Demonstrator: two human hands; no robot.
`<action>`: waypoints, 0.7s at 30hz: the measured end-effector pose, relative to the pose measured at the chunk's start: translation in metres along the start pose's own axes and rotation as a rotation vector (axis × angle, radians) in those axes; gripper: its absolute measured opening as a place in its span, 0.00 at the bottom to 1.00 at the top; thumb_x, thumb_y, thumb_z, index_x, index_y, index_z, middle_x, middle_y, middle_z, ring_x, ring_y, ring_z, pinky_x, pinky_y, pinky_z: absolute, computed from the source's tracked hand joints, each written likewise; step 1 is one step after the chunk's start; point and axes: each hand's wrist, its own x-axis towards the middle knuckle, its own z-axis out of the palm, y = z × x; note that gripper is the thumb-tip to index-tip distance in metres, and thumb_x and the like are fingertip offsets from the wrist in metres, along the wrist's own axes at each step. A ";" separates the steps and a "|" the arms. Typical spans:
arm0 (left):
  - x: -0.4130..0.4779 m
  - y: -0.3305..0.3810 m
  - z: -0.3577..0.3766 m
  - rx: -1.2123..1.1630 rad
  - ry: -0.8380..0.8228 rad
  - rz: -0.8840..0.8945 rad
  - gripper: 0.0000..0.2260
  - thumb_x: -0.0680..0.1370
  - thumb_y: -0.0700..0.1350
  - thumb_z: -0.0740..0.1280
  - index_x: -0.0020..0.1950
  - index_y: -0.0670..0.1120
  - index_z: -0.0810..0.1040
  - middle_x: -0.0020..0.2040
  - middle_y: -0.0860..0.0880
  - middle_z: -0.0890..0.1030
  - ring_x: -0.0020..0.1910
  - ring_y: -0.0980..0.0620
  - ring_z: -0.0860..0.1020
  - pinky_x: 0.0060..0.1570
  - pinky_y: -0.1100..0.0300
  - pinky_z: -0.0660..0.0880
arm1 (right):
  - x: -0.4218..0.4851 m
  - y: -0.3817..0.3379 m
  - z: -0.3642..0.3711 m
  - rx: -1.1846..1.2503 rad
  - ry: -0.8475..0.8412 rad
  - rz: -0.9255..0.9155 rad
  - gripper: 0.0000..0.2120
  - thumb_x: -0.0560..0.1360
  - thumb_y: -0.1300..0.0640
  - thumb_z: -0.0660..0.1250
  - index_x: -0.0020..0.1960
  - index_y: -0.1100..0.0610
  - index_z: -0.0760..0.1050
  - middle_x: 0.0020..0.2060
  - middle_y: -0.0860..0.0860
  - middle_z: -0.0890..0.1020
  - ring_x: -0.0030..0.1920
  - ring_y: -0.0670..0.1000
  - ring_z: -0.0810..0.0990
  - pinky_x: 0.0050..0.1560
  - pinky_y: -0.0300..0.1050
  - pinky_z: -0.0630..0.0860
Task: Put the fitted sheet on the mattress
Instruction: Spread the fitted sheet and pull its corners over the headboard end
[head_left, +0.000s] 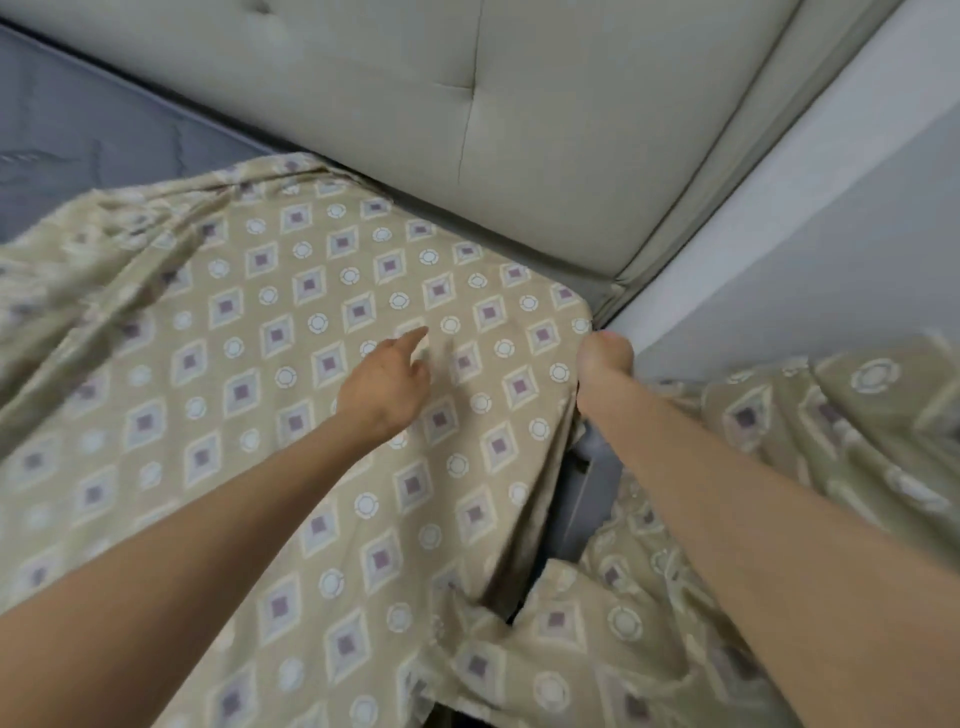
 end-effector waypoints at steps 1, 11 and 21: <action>-0.018 -0.002 -0.010 -0.008 0.025 -0.002 0.22 0.82 0.45 0.53 0.76 0.51 0.60 0.73 0.44 0.67 0.69 0.44 0.69 0.64 0.52 0.68 | -0.014 0.000 -0.003 0.020 -0.025 -0.031 0.13 0.79 0.63 0.53 0.57 0.62 0.75 0.44 0.55 0.79 0.43 0.54 0.74 0.42 0.44 0.71; -0.178 -0.002 -0.112 -0.132 0.213 -0.056 0.19 0.81 0.44 0.55 0.72 0.49 0.66 0.68 0.45 0.73 0.65 0.45 0.74 0.61 0.53 0.71 | -0.202 -0.018 -0.050 -0.062 -0.257 -0.186 0.15 0.79 0.56 0.56 0.62 0.57 0.75 0.54 0.53 0.79 0.55 0.56 0.78 0.58 0.52 0.76; -0.312 -0.025 -0.130 -0.208 0.281 -0.229 0.19 0.80 0.42 0.57 0.71 0.47 0.68 0.68 0.45 0.73 0.65 0.46 0.73 0.59 0.56 0.69 | -0.319 0.024 -0.083 -0.444 -0.588 -0.363 0.16 0.79 0.59 0.57 0.66 0.54 0.70 0.64 0.51 0.74 0.63 0.54 0.74 0.67 0.53 0.70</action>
